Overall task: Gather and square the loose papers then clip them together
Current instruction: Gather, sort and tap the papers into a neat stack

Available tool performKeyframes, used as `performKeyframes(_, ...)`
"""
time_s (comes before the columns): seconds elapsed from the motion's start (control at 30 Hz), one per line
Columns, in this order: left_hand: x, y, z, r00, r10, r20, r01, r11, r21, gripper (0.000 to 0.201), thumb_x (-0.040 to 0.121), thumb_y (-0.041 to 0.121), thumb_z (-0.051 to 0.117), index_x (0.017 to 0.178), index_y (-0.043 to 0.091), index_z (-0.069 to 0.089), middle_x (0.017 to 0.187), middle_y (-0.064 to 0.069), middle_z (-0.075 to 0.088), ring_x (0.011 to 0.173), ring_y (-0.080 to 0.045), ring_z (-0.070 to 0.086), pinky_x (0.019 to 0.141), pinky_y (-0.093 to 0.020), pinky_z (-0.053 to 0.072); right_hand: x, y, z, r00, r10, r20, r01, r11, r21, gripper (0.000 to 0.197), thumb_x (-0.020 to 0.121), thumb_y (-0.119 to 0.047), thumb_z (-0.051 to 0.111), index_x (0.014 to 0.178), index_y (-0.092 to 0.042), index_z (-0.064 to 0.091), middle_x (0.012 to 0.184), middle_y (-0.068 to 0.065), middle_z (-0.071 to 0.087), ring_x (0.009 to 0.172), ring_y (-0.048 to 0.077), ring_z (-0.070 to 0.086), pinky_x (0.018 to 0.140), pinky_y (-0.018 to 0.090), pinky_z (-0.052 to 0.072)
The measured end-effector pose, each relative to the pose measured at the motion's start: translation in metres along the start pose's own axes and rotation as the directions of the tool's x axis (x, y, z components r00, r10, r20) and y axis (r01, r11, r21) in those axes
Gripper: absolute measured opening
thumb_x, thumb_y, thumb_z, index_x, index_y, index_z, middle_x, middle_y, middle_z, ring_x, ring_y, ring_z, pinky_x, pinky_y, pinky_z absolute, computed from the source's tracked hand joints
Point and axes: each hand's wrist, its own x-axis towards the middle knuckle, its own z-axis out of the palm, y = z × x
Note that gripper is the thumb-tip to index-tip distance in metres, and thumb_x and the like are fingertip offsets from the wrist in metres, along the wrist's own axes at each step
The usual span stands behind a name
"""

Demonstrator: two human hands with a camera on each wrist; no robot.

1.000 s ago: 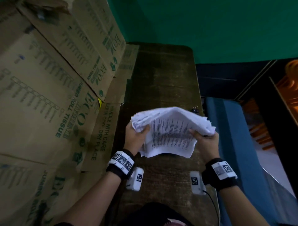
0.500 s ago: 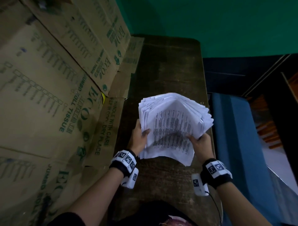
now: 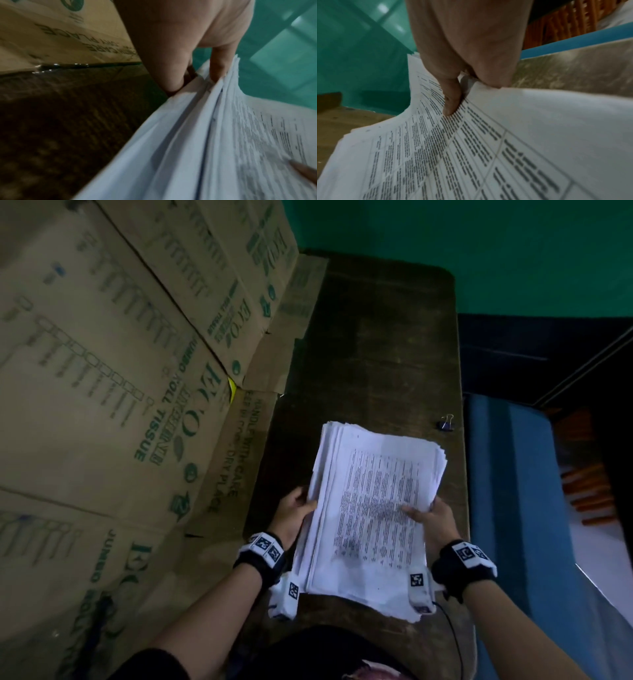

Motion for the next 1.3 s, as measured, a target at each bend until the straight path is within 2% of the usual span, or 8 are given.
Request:
performKeyframes(0.17, 0.013, -0.03, -0.003, 0.983, -0.18, -0.038, 0.183, 0.978, 0.101, 0.047, 0.08, -0.012, 0.059, 0.125, 0.0, 0.053, 0.113, -0.023, 0.064, 0.1, -0.032, 0.063, 0.093, -0.045, 0.052, 0.008, 0.016, 0.015, 0.996, 0.079, -0.031, -0.085, 0.939, -0.332, 0.022, 0.079, -0.008, 0.076, 0.096, -0.003, 0.063, 0.094, 0.019, 0.071, 0.073, 0.025, 0.069, 0.053, 0.027, 0.055)
performKeyframes(0.37, 0.007, -0.031, 0.005, 0.965, -0.264, 0.0, 0.263, 0.96, 0.102, 0.024, 0.082, 0.004, 0.068, 0.105, 0.009, 0.063, 0.1, -0.011, 0.069, 0.093, -0.026, 0.064, 0.088, -0.037, 0.052, 0.015, 0.027, 0.021, 0.991, 0.129, -0.026, -0.127, 0.883, -0.452, 0.05, 0.081, -0.014, 0.075, 0.123, -0.001, 0.052, 0.12, 0.019, 0.063, 0.1, 0.031, 0.064, 0.083, 0.042, 0.054)
performKeyframes(0.53, 0.012, -0.039, 0.002, 0.953, -0.303, -0.003, 0.302, 0.952, 0.051, 0.022, 0.091, 0.001, 0.052, 0.104, 0.008, 0.067, 0.105, -0.018, 0.069, 0.099, -0.032, 0.066, 0.095, -0.047, 0.051, -0.003, 0.0, 0.04, 0.989, -0.139, -0.04, 0.008, 0.329, -0.944, 0.103, 0.082, -0.033, 0.071, 0.152, -0.016, -0.002, 0.156, 0.015, 0.012, 0.143, 0.041, 0.015, 0.113, 0.06, 0.017)
performKeyframes(0.63, 0.018, -0.047, 0.001, 0.94, -0.34, -0.045, 0.339, 0.941, -0.01, 0.024, 0.093, 0.009, 0.049, 0.104, 0.012, 0.07, 0.106, -0.017, 0.071, 0.102, -0.032, 0.066, 0.097, -0.05, 0.05, -0.018, -0.01, 0.073, 0.791, -0.317, 0.523, 0.533, -0.063, -0.844, 0.094, 0.081, -0.006, 0.062, 0.15, -0.038, 0.007, 0.158, -0.001, 0.014, 0.143, 0.033, 0.019, 0.11, 0.06, 0.029)
performKeyframes(0.73, 0.02, -0.048, 0.002, 0.939, -0.335, -0.079, 0.332, 0.942, -0.042, 0.024, 0.091, 0.012, 0.049, 0.103, 0.011, 0.071, 0.1, -0.015, 0.071, 0.097, -0.031, 0.065, 0.094, -0.044, 0.051, -0.015, -0.008, 0.105, 0.524, -0.126, 0.842, 0.793, -0.289, -0.537, 0.096, 0.075, 0.015, 0.05, 0.15, -0.036, 0.02, 0.159, -0.007, 0.019, 0.14, 0.032, 0.026, 0.101, 0.048, 0.042)
performKeyframes(0.93, 0.011, -0.024, 0.001, 0.942, -0.333, -0.04, 0.332, 0.942, -0.043, 0.032, 0.091, -0.002, 0.042, 0.08, 0.015, 0.067, 0.067, -0.004, 0.063, 0.063, -0.015, 0.056, 0.064, -0.026, 0.047, 0.0, -0.008, 0.125, 0.5, -0.131, 0.856, 0.802, -0.303, -0.515, 0.081, 0.071, 0.011, 0.062, 0.14, -0.024, 0.041, 0.139, 0.003, 0.047, 0.119, 0.035, 0.044, 0.084, 0.045, 0.052)
performKeyframes(1.17, 0.014, -0.028, -0.005, 0.976, -0.217, 0.01, 0.216, 0.975, 0.057, 0.013, 0.089, 0.02, 0.061, 0.094, 0.019, 0.072, 0.101, -0.01, 0.073, 0.098, -0.028, 0.067, 0.094, -0.044, 0.051, -0.003, -0.014, 0.107, 0.588, -0.208, 0.782, 0.728, -0.286, -0.623, 0.034, 0.076, -0.008, 0.073, 0.109, -0.011, 0.068, 0.122, 0.008, 0.053, 0.107, 0.032, 0.049, 0.078, 0.043, 0.057)
performKeyframes(1.3, 0.01, -0.039, -0.005, 0.966, -0.241, 0.098, 0.221, 0.959, 0.18, 0.058, 0.073, 0.012, 0.077, 0.124, 0.03, 0.056, 0.11, 0.003, 0.068, 0.105, -0.018, 0.064, 0.091, -0.04, 0.054, 0.001, -0.013, 0.099, 0.625, -0.106, 0.773, 0.721, -0.301, -0.624, 0.038, 0.086, 0.0, 0.053, 0.118, -0.017, 0.063, 0.122, 0.001, 0.056, 0.105, 0.026, 0.046, 0.079, 0.04, 0.05)
